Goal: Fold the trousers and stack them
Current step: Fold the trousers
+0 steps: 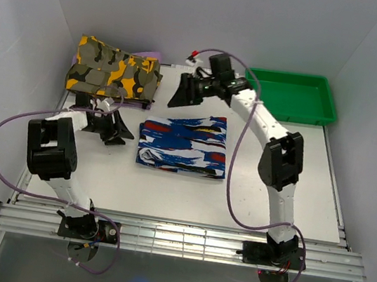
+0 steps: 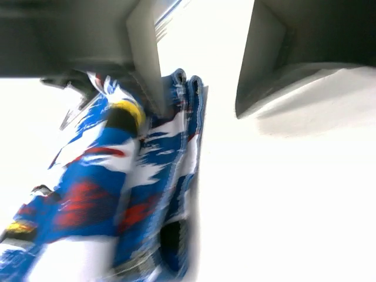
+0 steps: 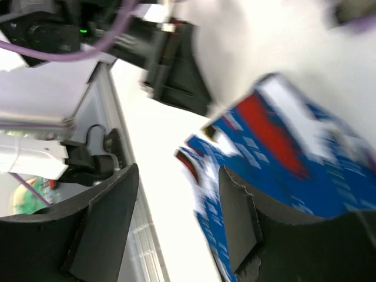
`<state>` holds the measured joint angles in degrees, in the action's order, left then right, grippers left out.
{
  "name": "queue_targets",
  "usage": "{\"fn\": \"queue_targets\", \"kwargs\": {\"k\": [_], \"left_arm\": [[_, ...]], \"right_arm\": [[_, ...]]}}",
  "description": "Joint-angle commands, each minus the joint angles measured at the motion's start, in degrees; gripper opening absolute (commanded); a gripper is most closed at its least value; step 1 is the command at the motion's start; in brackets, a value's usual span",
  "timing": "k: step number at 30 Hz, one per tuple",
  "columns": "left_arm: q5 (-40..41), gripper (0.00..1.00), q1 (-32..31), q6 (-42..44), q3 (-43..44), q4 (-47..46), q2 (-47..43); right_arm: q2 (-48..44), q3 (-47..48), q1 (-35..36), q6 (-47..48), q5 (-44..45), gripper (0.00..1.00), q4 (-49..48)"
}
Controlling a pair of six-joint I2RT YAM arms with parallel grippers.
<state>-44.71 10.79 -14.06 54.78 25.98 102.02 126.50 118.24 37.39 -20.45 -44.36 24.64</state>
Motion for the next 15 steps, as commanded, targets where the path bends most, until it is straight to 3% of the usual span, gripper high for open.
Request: {"fn": "queue_targets", "kwargs": {"k": [1, 3, 4, 9, 15], "left_arm": [[-0.5, 0.66, 1.0, 6.2, 5.7, 5.1, -8.2], [-0.2, 0.72, -0.5, 6.9, 8.6, 5.6, -9.9], [1.2, 0.72, -2.2, 7.8, 10.0, 6.2, -10.2], [5.5, 0.71, -5.5, 6.2, 16.7, 7.2, -5.2], [7.1, 0.56, -6.3, 3.7, 18.3, 8.3, -1.2]], "right_arm": [[-7.0, 0.0, -8.2, 14.2, -1.2, 0.64, 10.4], [-9.6, -2.8, -12.1, 19.5, 0.8, 0.66, 14.6], [-11.2, -6.1, -13.5, 23.7, 2.7, 0.71, 15.4], [-10.2, -6.8, -20.1, 33.7, 8.5, 0.75, 19.8], [-8.8, -0.1, -19.6, 39.6, 4.3, 0.69, 29.1]]}}
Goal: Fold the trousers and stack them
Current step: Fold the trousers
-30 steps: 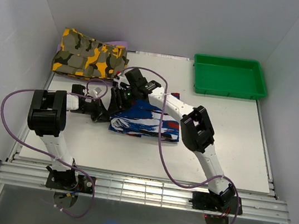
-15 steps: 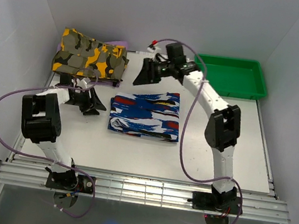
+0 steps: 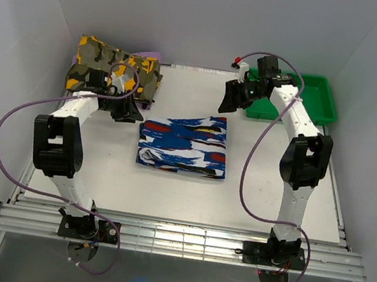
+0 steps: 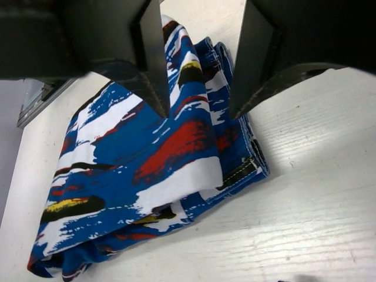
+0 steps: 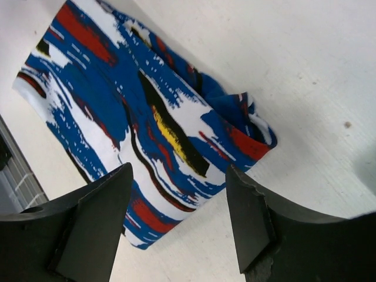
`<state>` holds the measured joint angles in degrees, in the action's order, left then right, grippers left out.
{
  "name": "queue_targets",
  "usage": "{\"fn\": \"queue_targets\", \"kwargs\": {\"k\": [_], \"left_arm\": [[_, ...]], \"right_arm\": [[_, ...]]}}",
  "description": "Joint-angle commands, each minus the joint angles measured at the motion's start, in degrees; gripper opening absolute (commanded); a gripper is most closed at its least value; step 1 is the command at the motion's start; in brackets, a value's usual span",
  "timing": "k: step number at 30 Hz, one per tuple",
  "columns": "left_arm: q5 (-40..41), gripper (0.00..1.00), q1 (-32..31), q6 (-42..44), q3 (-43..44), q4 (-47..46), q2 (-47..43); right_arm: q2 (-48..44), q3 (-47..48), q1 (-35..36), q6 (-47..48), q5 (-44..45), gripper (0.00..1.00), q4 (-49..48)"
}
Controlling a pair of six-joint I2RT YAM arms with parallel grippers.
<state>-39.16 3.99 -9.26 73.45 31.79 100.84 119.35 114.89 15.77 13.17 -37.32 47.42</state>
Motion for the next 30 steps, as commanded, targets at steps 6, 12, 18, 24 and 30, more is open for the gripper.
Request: {"fn": "queue_targets", "kwargs": {"k": [6, 12, 18, 24, 30], "left_arm": [[-2.8, 0.41, 2.5, -10.5, -15.0, -7.4, -5.4], [-2.9, 0.44, 2.3, -12.5, -19.9, -11.7, -2.0], [-3.0, 0.44, 2.0, -13.0, -20.5, -15.6, 1.1], [-3.6, 0.44, 0.9, -14.2, -21.7, -18.8, 2.4], [-3.3, 0.44, 0.6, -15.4, -23.4, -21.1, 2.2]], "right_arm": [[-6.0, -2.8, 13.1, -1.1, -0.6, 0.63, -3.5], [2.6, 3.1, 23.6, -12.6, 4.8, 0.64, -7.5], [9.8, 8.3, 29.5, -23.4, 15.9, 0.65, -13.7], [12.8, 8.7, 31.5, -31.7, 20.0, 0.66, -17.0], [15.4, 10.3, 32.0, -37.9, 21.3, 0.64, -20.1]]}}
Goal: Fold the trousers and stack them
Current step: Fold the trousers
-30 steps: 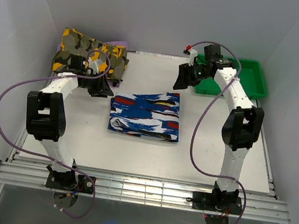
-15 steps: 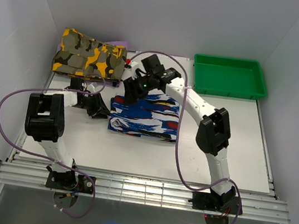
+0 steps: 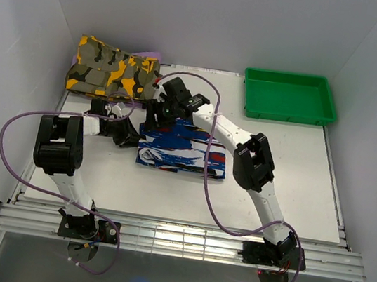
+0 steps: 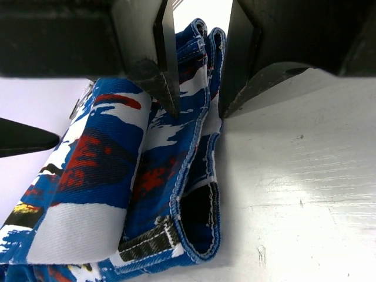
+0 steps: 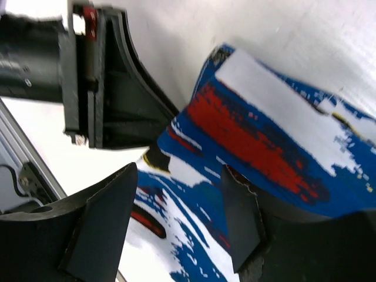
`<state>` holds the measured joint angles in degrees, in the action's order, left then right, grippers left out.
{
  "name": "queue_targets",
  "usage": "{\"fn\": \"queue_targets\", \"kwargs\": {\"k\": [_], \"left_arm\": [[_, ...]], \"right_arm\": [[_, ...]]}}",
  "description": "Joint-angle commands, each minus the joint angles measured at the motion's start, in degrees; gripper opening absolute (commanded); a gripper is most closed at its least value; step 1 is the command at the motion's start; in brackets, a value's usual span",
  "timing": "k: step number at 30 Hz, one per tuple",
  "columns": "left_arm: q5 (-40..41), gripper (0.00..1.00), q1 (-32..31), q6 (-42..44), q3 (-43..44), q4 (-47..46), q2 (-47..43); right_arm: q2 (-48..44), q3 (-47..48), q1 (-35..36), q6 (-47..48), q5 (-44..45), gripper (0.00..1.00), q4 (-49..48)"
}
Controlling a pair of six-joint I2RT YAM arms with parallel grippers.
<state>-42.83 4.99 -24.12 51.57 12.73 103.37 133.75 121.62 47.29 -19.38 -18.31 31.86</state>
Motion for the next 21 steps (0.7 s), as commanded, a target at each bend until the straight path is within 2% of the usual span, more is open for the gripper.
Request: {"fn": "queue_targets", "kwargs": {"k": [1, 7, 19, 21], "left_arm": [[0.6, 0.44, -0.5, -0.8, -1.6, -2.3, -0.4], [1.3, 0.44, -0.6, -1.9, -2.3, -3.5, -0.5], [0.3, 0.43, -1.0, -3.1, -4.5, -5.5, -1.2], [0.4, 0.43, -1.1, -3.1, -4.6, -5.4, -1.2]], "right_arm": [[1.2, 3.5, 0.8, -5.9, 3.0, 0.64, -4.6], [2.7, 4.1, 3.2, -5.8, 6.2, 0.58, -4.7], [5.2, 4.3, 4.0, -5.1, 8.7, 0.57, -4.9], [5.7, 4.0, 4.0, -4.9, 8.7, 0.51, -4.9]]}}
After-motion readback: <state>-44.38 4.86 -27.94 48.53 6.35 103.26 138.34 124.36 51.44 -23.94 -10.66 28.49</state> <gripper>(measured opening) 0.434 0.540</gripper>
